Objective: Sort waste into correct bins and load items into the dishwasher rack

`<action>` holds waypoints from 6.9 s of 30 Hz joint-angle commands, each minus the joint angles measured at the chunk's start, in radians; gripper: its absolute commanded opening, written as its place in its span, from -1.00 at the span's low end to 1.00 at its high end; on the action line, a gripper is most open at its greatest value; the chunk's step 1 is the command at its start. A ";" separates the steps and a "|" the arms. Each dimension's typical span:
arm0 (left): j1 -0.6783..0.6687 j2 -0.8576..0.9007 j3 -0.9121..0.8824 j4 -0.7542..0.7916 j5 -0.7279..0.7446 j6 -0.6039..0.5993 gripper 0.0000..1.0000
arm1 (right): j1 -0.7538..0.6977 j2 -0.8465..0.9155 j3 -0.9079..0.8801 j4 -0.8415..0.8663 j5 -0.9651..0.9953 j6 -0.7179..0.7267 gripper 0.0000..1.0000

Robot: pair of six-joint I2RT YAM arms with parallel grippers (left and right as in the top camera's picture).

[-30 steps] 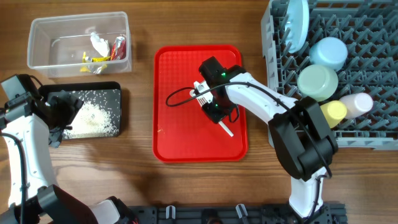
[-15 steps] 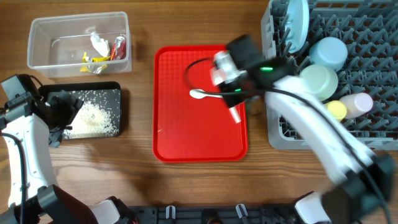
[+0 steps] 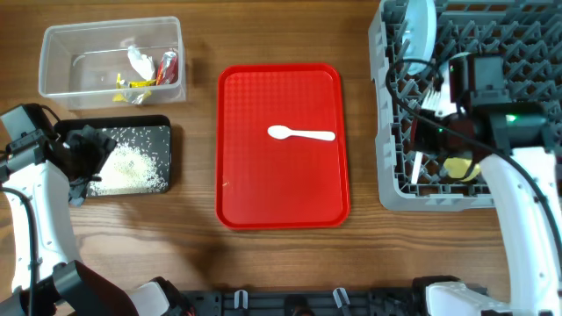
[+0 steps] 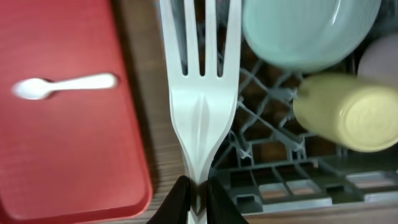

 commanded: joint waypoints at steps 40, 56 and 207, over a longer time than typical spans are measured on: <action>-0.090 0.008 0.006 0.108 0.092 0.145 1.00 | 0.311 0.479 -0.044 0.643 -0.211 -0.441 -0.10; -0.303 0.008 0.006 0.125 0.086 0.308 1.00 | 0.317 0.611 -0.044 0.672 -0.319 -0.551 -0.10; -0.303 0.009 0.006 0.151 0.083 0.308 1.00 | 0.022 -1.365 -1.295 1.121 -0.035 0.078 0.99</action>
